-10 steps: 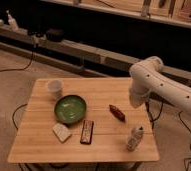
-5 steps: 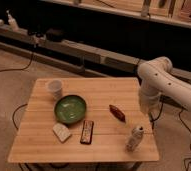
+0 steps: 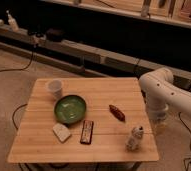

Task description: Knock the bottle over

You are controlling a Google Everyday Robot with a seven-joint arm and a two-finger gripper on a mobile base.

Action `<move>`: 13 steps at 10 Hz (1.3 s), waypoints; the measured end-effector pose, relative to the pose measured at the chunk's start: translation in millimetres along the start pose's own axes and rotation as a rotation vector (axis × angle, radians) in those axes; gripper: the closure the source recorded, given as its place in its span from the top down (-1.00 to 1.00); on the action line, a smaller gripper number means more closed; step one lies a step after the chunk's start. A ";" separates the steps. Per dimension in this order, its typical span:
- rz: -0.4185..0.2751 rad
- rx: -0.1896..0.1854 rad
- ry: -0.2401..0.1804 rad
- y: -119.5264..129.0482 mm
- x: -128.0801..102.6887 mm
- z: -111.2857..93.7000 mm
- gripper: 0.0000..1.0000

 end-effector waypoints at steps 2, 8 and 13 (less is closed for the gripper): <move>0.002 -0.001 -0.003 0.7 0.2 -0.6 -0.90; -0.059 -0.050 -0.064 9.2 -21.3 -0.7 -0.90; -0.063 -0.050 -0.064 7.7 -22.9 -0.9 -0.90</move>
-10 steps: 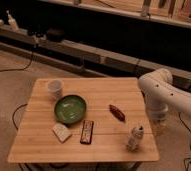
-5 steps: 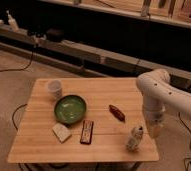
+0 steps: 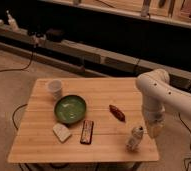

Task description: Knock the bottle over

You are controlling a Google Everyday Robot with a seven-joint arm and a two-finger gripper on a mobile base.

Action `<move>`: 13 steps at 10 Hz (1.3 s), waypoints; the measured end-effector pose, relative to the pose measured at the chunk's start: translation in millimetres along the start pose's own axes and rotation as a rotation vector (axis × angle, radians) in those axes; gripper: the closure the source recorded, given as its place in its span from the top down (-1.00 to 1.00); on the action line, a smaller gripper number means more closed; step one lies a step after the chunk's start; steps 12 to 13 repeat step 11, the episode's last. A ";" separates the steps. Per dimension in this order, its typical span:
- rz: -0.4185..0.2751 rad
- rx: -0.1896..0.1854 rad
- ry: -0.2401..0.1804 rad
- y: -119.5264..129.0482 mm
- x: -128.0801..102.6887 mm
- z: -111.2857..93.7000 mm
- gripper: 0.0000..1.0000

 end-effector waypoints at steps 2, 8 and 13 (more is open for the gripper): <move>-0.012 0.009 -0.087 -10.9 -25.0 -9.8 -0.90; -0.071 0.367 -0.642 -107.7 -133.9 -105.2 -0.90; -0.008 0.449 -0.793 -127.9 -130.0 -116.7 -0.90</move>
